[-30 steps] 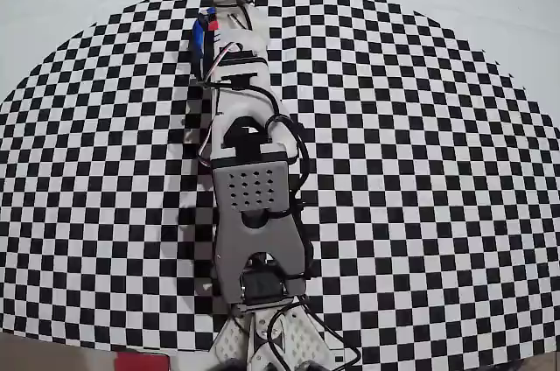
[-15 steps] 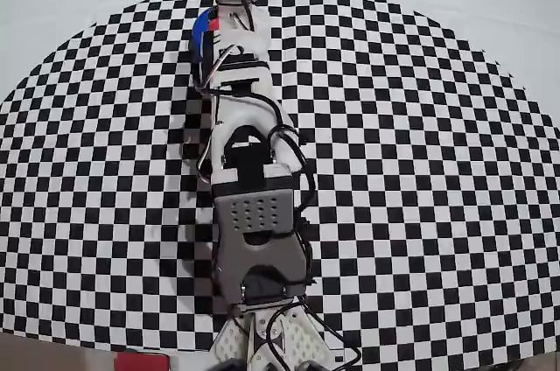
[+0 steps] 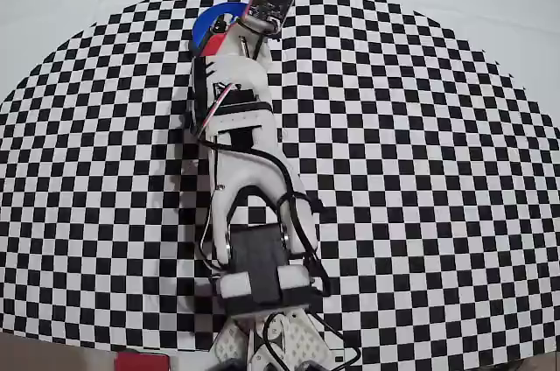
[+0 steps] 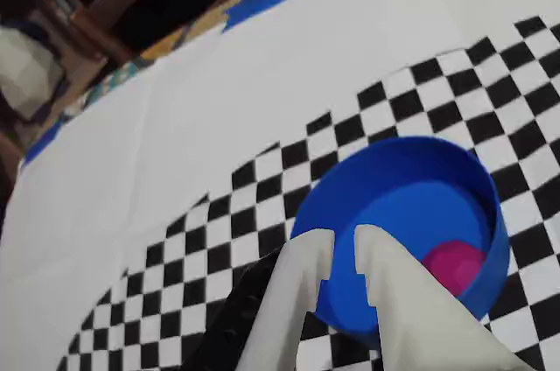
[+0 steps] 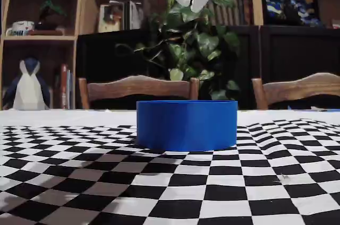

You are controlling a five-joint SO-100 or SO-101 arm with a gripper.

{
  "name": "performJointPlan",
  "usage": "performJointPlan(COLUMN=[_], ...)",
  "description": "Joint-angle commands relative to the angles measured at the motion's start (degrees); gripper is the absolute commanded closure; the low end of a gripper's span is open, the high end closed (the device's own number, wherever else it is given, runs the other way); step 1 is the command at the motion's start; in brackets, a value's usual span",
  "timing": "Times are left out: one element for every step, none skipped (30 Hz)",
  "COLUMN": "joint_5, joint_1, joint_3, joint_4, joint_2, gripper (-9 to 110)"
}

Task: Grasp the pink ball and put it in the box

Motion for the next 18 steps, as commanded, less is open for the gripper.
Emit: performJointPlan(joint_5=[5.01, 6.33, 8.26, 12.04, 13.54, 15.47, 18.28, 20.21, 22.50, 24.61, 26.72, 28.56, 30.32, 31.99, 33.49, 34.89, 36.47, 37.44], joint_1=[2.37, 3.34, 4.31, 5.54, 6.68, 7.91, 9.14, 10.11, 11.07, 11.69, 12.22, 12.57, 12.74, 12.92, 13.01, 13.01, 13.01, 13.01], joint_3=[3.60, 4.66, 5.27, 6.15, 7.12, 7.56, 7.91, 8.53, 9.49, 10.90, 12.57, 14.24, 16.26, 18.11, 20.04, 21.97, 24.08, 25.75], joint_4=[2.02, 3.16, 5.01, 7.38, 8.96, 11.16, 13.71, 15.21, 16.70, 17.31, 17.40, 17.49, 17.75, 18.02, 18.37, 19.07, 19.78, 20.48], joint_2=[8.79, 10.55, 11.78, 13.54, 15.21, 16.44, 18.11, 19.51, 21.18, 22.76, 24.35, 25.93, 27.69, 29.36, 31.20, 33.40, 35.51, 37.27], gripper=[101, 101, 101, 101, 101, 101, 101, 101, 101, 101, 101, 101, 101, 101, 101, 101, 101, 101])
